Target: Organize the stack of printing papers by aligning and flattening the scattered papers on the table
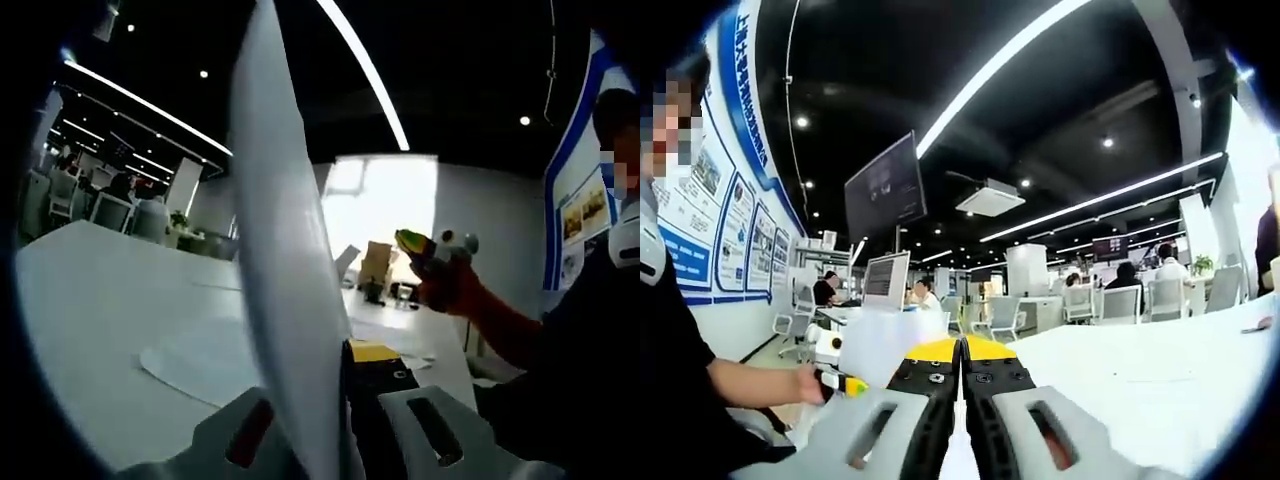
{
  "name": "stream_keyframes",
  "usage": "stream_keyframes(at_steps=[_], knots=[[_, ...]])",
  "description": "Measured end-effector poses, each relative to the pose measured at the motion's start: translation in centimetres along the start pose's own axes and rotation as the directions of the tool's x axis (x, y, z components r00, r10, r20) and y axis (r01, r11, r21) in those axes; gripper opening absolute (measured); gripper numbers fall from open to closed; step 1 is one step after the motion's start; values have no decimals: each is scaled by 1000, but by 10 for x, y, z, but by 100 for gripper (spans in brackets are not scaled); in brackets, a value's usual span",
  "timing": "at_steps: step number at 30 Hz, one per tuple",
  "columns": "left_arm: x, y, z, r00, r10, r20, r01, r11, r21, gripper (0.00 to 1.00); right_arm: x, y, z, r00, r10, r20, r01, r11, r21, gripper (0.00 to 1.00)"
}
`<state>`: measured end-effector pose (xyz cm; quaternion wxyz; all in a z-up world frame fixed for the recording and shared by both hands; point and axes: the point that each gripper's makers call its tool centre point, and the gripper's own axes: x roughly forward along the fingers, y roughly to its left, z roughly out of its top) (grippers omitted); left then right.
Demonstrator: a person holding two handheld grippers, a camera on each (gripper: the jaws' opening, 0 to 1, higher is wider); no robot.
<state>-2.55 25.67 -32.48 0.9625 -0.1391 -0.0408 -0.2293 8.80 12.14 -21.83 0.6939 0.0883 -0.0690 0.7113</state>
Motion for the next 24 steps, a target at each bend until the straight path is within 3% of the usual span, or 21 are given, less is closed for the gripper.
stream_keyframes(at_steps=[24], knots=[[1,-3,-1,1000,-10,-7,10,1000,10,6,-30,-11,-12,997,-53,-55,54,998,10,0]])
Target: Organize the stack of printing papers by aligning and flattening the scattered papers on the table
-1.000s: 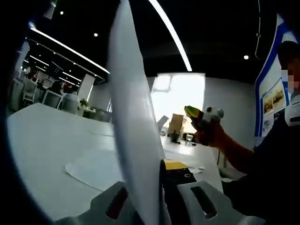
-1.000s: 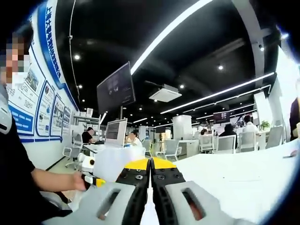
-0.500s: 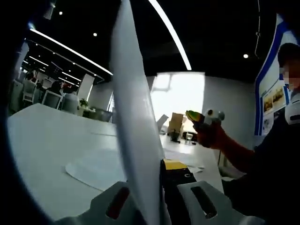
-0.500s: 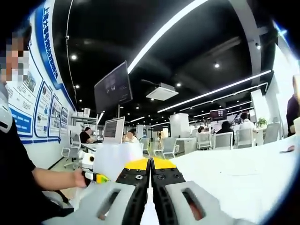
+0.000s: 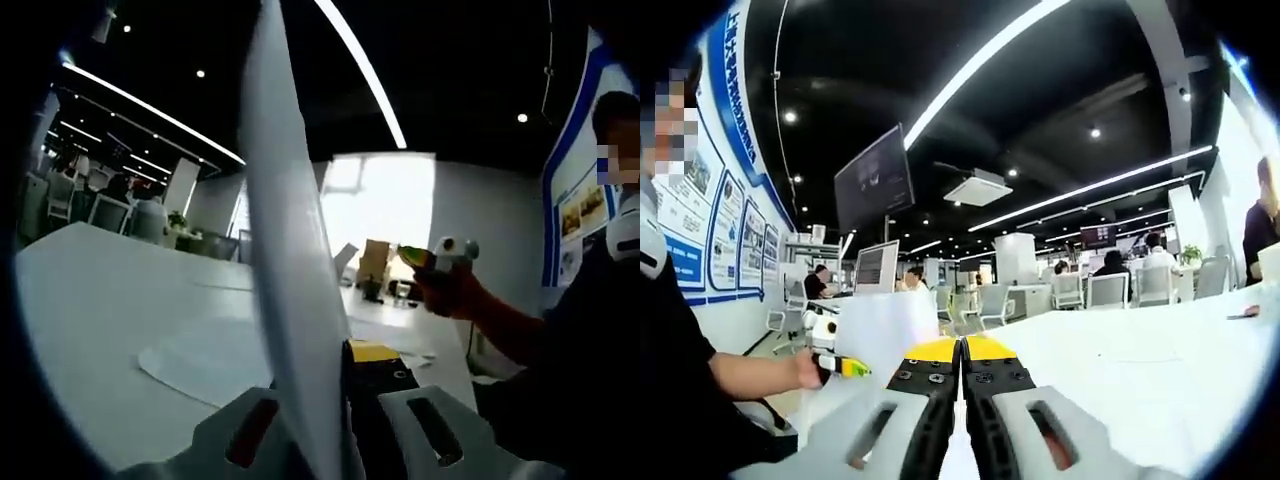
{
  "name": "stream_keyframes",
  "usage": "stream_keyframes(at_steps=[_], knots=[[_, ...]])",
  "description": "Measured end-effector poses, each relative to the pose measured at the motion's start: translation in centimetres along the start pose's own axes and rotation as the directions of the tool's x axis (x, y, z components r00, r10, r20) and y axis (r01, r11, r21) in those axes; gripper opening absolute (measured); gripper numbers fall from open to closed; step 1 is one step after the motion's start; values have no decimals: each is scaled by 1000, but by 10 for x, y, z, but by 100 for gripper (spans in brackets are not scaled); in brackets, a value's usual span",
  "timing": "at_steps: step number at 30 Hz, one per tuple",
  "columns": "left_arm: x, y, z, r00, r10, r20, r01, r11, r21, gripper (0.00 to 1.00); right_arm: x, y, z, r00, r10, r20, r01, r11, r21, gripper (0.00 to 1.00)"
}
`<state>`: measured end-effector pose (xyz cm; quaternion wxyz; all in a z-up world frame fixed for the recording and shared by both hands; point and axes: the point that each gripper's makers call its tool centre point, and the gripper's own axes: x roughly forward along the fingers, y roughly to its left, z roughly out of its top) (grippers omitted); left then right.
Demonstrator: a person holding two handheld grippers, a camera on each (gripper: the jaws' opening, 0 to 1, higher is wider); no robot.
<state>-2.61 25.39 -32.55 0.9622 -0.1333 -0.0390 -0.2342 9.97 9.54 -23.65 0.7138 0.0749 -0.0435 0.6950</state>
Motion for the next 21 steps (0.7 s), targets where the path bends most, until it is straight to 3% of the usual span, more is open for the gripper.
stream_keyframes(at_steps=[5,21], knots=[[0,-1,0,1000,1,-2,-1,1000,1,6,-4,0,-9,999,-7,-44,7,1000,-11,0],[1,-2,-2,1000,3,-9,-2,1000,6,6,-16,-2,-18,998,-21,-62,22,1000,17,0]])
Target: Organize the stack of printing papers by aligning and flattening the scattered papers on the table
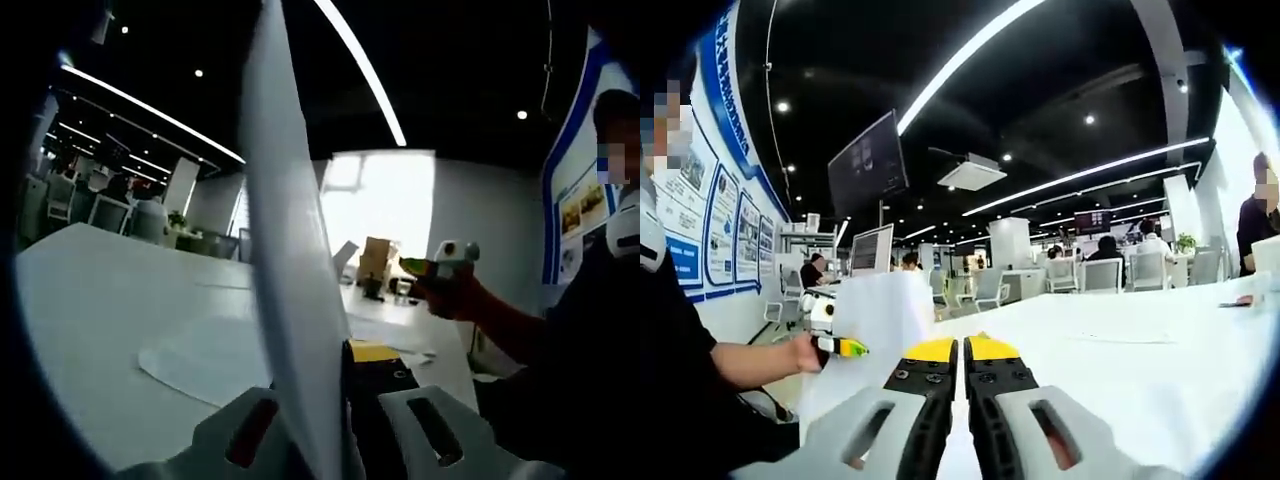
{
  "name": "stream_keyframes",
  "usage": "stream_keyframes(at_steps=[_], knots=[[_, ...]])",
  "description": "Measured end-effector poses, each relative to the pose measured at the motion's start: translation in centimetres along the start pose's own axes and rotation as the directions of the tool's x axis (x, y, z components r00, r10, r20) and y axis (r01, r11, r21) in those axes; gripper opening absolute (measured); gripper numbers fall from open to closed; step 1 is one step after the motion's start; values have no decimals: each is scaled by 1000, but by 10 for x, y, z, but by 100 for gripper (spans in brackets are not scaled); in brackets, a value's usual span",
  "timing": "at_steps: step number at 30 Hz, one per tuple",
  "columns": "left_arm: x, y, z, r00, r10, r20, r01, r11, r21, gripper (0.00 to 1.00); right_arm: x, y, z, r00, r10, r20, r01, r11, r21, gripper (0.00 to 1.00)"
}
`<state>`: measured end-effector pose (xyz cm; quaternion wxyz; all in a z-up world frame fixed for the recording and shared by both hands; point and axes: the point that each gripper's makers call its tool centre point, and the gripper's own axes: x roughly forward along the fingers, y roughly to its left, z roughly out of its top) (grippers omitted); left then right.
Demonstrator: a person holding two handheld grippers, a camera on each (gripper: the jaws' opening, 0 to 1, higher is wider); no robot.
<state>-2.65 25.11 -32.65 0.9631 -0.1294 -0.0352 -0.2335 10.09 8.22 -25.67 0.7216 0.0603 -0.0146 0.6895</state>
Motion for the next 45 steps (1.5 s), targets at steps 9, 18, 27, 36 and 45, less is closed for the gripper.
stream_keyframes(at_steps=[9,18,27,36,45], knots=[[0,0,0,1000,-1,-3,1,1000,5,6,-6,-4,-8,1000,-5,-17,5,1000,7,2],[0,0,0,1000,-3,-2,3,1000,5,6,-13,-17,-19,999,-15,-41,16,1000,17,5],[0,0,0,1000,0,-2,0,1000,8,6,-28,-19,-29,997,-47,-57,49,998,29,5],[1,2,-1,1000,6,-6,-5,1000,20,6,-39,0,-35,996,-78,-52,79,996,31,6],[1,3,-1,1000,8,-10,-7,1000,21,6,-47,13,-42,994,-92,-60,94,995,35,6]])
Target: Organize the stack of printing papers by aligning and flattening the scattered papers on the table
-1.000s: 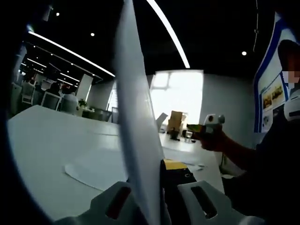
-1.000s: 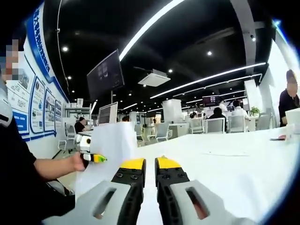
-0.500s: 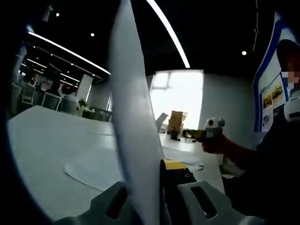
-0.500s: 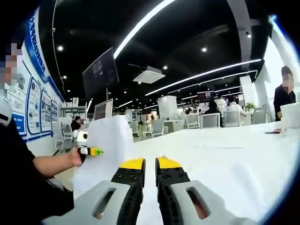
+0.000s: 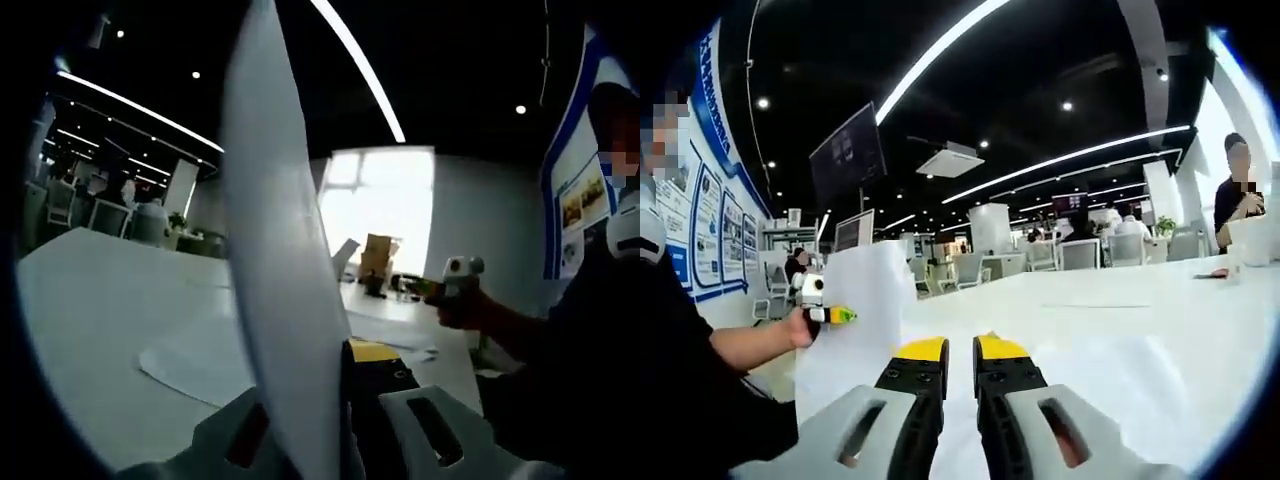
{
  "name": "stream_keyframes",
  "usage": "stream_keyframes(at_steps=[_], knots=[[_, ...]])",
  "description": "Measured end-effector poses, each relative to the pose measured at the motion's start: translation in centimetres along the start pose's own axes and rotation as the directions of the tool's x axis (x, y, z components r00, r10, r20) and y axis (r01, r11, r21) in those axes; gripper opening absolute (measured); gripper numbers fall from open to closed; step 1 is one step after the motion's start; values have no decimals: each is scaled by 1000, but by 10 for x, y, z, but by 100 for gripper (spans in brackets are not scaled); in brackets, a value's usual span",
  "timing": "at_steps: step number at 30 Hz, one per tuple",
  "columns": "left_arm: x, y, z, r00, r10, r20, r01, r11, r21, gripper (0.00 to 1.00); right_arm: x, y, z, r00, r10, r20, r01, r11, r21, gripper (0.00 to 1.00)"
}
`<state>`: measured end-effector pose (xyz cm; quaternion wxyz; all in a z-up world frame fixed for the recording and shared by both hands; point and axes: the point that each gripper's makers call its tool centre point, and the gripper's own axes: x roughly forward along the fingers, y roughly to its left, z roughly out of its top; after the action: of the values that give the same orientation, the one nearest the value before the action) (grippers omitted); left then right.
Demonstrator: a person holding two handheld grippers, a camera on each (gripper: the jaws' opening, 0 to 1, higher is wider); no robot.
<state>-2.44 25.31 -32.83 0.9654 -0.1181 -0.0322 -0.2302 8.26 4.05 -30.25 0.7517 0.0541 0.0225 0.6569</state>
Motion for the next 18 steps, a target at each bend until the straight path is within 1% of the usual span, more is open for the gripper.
stream_keyframes(at_steps=[8,9,12,18], knots=[[0,0,0,1000,0,-2,0,1000,1,6,-7,-8,-3,1000,-14,-5,14,1000,8,6],[0,0,0,1000,0,-2,0,1000,1,6,-8,-15,-3,1000,-16,-6,16,1000,9,6],[0,0,0,1000,-1,-3,1,1000,2,6,-12,-21,-5,1000,-21,-9,21,1000,12,7],[0,-1,0,1000,-2,-2,2,1000,2,6,-21,-40,-7,999,-35,-19,35,999,8,8]])
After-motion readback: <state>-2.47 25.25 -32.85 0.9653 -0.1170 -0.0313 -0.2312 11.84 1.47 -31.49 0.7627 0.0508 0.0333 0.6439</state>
